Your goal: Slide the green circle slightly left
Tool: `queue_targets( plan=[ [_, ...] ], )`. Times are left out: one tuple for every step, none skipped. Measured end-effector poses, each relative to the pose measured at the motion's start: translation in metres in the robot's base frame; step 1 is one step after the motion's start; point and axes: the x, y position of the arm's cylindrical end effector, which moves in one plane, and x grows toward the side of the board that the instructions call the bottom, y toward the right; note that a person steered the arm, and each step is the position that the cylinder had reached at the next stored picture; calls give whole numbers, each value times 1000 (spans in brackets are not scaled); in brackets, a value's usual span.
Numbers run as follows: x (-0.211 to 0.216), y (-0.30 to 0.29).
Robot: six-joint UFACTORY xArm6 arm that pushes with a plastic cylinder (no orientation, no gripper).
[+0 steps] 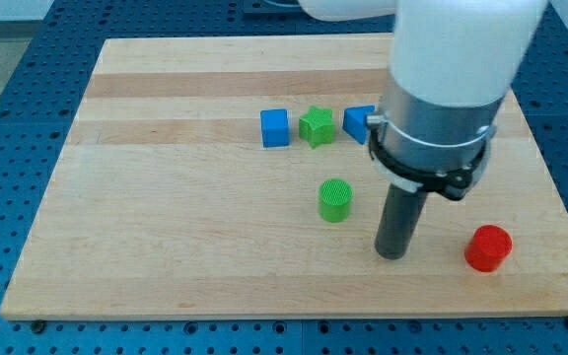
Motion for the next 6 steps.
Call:
queue_targets(
  plan=[
    [-30, -1],
    [-61, -12],
    [-66, -42],
    [-54, -49],
    [-27, -48],
    [-25, -67]
  ],
)
